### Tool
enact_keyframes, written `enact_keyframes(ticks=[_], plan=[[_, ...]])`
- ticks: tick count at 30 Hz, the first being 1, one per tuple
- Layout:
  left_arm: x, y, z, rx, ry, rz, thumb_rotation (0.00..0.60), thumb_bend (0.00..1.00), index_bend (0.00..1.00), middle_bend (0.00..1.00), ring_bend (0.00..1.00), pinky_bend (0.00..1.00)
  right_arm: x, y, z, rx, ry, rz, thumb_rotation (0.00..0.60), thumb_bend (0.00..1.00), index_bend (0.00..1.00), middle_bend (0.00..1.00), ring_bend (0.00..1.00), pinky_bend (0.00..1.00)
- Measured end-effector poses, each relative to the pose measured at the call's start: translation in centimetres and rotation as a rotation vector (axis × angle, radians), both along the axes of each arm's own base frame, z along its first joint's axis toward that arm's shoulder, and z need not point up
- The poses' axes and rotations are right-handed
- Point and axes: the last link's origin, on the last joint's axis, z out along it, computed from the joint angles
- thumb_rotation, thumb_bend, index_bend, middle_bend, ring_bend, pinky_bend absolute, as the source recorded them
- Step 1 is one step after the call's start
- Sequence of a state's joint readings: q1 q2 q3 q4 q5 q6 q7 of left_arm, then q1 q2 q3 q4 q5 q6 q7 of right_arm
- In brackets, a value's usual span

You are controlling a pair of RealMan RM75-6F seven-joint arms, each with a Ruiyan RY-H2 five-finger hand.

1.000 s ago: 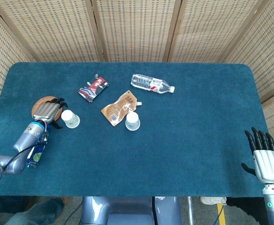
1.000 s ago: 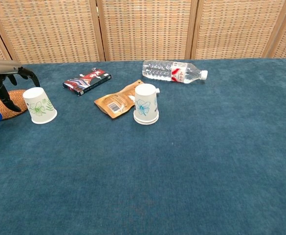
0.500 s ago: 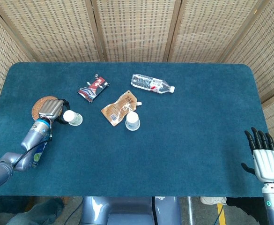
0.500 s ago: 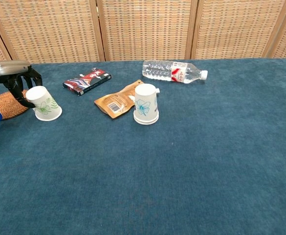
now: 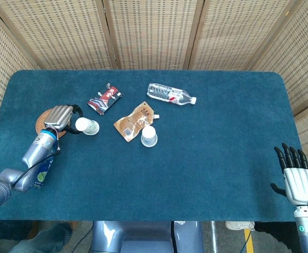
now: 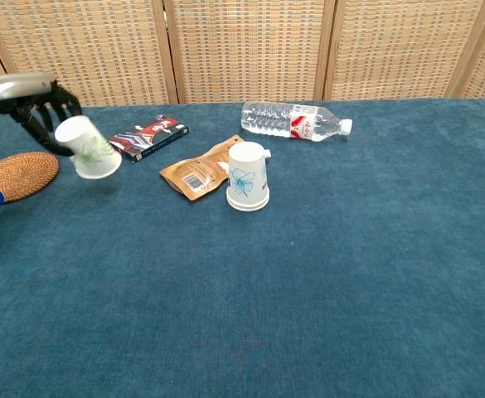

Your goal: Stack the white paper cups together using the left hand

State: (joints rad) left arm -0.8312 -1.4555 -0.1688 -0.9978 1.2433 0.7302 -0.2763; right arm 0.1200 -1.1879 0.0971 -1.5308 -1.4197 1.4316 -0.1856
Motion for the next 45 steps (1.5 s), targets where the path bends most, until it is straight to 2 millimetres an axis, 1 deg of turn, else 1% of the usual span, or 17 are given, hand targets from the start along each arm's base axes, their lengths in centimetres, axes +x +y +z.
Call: enact_keyframes(ticks=[1, 4, 5, 7, 8, 9, 11, 13, 14, 17, 20, 24, 30, 35, 45], plan=[[0.9, -0.1, 0.1, -0.002, -0.022, -0.016, 0.600, 0.20, 0.57, 0.37, 0.34, 0.37, 0.0, 0.0, 0.0, 0.000, -0.001, -0.001, 0.600, 0.00, 0.00, 0.00, 0.00, 0.00], [4.2, -0.4, 0.0, -0.030, -0.103, -0.067, 0.600, 0.20, 0.57, 0.37, 0.34, 0.37, -0.1, -0.1, 0.0, 0.003, -0.001, -0.004, 0.600, 0.00, 0.00, 0.00, 0.00, 0.00], [5.8, -0.6, 0.0, -0.042, -0.134, -0.090, 0.600, 0.20, 0.57, 0.37, 0.34, 0.37, -0.1, -0.1, 0.0, 0.004, -0.001, -0.005, 0.600, 0.00, 0.00, 0.00, 0.00, 0.00], [8.1, -0.8, -0.1, -0.057, -0.175, -0.124, 0.600, 0.21, 0.57, 0.37, 0.34, 0.37, -0.2, -0.2, 0.0, 0.004, -0.002, -0.008, 0.600, 0.00, 0.00, 0.00, 0.00, 0.00], [9.6, -0.8, -0.2, -0.066, -0.197, -0.145, 0.600, 0.21, 0.57, 0.37, 0.34, 0.37, -0.2, -0.2, 0.0, 0.003, -0.003, -0.010, 0.600, 0.00, 0.00, 0.00, 0.00, 0.00], [10.6, -0.8, -0.3, -0.071, -0.206, -0.158, 0.600, 0.21, 0.57, 0.37, 0.34, 0.37, -0.2, -0.2, 0.1, 0.001, -0.005, -0.011, 0.600, 0.00, 0.00, 0.00, 0.00, 0.00], [12.4, -0.7, -0.6, -0.080, -0.208, -0.183, 0.600, 0.21, 0.57, 0.38, 0.34, 0.36, -0.3, -0.3, 0.2, -0.003, -0.007, -0.015, 0.600, 0.00, 0.00, 0.00, 0.00, 0.00], [13.8, -0.6, -1.1, -0.088, -0.207, -0.199, 0.600, 0.21, 0.57, 0.38, 0.34, 0.36, -0.4, -0.3, 0.3, -0.007, -0.008, -0.018, 0.600, 0.00, 0.00, 0.00, 0.00, 0.00], [14.7, -0.6, -1.5, -0.097, -0.209, -0.207, 0.600, 0.21, 0.57, 0.38, 0.34, 0.36, -0.5, -0.3, 0.4, -0.010, -0.010, -0.021, 0.600, 0.00, 0.00, 0.00, 0.00, 0.00], [16.6, -0.6, -2.9, -0.118, -0.213, -0.217, 0.600, 0.21, 0.57, 0.38, 0.34, 0.36, -0.8, -0.4, 0.6, -0.015, -0.014, -0.031, 0.600, 0.00, 0.00, 0.00, 0.00, 0.00], [17.6, -0.5, -4.0, -0.138, -0.203, -0.212, 0.600, 0.20, 0.57, 0.38, 0.34, 0.36, -1.0, -0.4, 0.8, -0.018, -0.015, -0.039, 0.600, 0.00, 0.00, 0.00, 0.00, 0.00], [18.3, -0.2, -5.2, -0.151, -0.174, -0.200, 0.600, 0.21, 0.57, 0.38, 0.34, 0.36, -1.3, -0.4, 1.0, -0.030, -0.017, -0.050, 0.600, 0.00, 0.00, 0.00, 0.00, 0.00], [18.4, 0.6, -6.3, -0.144, -0.151, -0.162, 0.600, 0.21, 0.57, 0.38, 0.34, 0.36, -1.4, -0.5, 0.9, -0.027, -0.011, -0.057, 0.600, 0.00, 0.00, 0.00, 0.00, 0.00], [18.2, 0.7, -7.1, -0.168, -0.164, -0.133, 0.600, 0.20, 0.57, 0.38, 0.34, 0.36, -1.5, -0.6, 1.0, -0.033, -0.010, -0.062, 0.600, 0.00, 0.00, 0.00, 0.00, 0.00], [18.4, 0.9, -7.7, -0.184, -0.142, -0.138, 0.600, 0.19, 0.55, 0.38, 0.34, 0.35, -1.6, -0.5, 1.2, -0.039, -0.012, -0.065, 0.600, 0.00, 0.00, 0.00, 0.00, 0.00]])
